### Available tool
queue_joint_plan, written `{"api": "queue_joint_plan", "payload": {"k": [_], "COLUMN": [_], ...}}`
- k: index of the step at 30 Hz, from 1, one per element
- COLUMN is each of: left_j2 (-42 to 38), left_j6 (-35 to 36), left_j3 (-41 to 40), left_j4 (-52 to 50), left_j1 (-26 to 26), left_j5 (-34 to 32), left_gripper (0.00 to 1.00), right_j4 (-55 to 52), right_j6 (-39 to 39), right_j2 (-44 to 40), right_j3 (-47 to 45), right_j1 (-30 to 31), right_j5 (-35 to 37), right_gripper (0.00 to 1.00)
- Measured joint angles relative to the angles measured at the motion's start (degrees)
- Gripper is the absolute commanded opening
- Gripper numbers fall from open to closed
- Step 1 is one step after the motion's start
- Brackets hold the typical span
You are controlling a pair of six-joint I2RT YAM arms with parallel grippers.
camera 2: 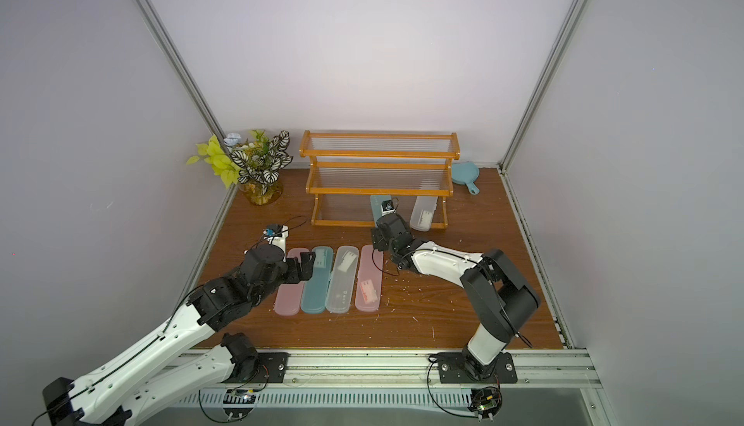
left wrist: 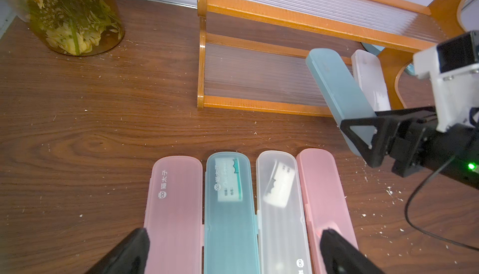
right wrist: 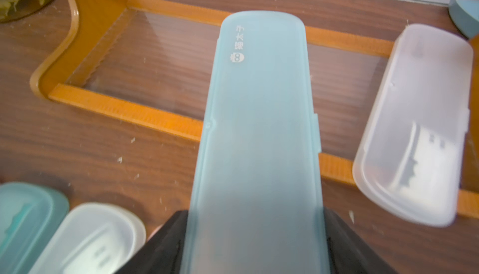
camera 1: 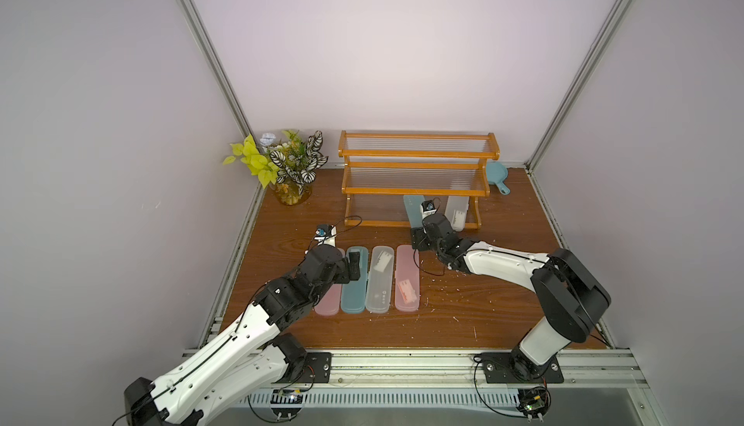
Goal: Remove the pencil cases from the shelf
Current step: Pick up the pencil case from the shelf, then place the pencil case at the center of the board.
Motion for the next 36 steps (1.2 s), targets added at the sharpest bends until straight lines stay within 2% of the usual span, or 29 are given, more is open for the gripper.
{"api": "queue_joint_plan", "payload": {"k": [12, 20, 25, 36], "left_j2": [-1.9, -1.8, -1.8, -1.9], "left_j6": [-3.7, -5.3, -6.2, -6.4], "left_j3": [-1.7, -1.9, -2.2, -2.3], "left_j4": [0.0, 0.0, 0.0, 0.0], "left_j1": [0.0, 0.0, 0.0, 0.0], "left_j5": [-0.4, -0.4, -0.4, -0.2], "left_gripper": [0.97, 0.97, 0.97, 0.97], "right_j4": [-4.3, -7.5, -8.8, -9.4], "right_j6": [8.7, 15.2, 19.1, 27.6], "right_j2": [-18.2, -27.6, -29.4, -26.7], "right_j3": [-16.2, -23.6, -26.3, -27.1], "right_j1": [8.0, 11.9, 14.4, 20.1], "right_j5": [4.5, 7.3, 8.7, 12.1], "right_gripper": [0.75, 0.74, 0.75, 0.75]}}
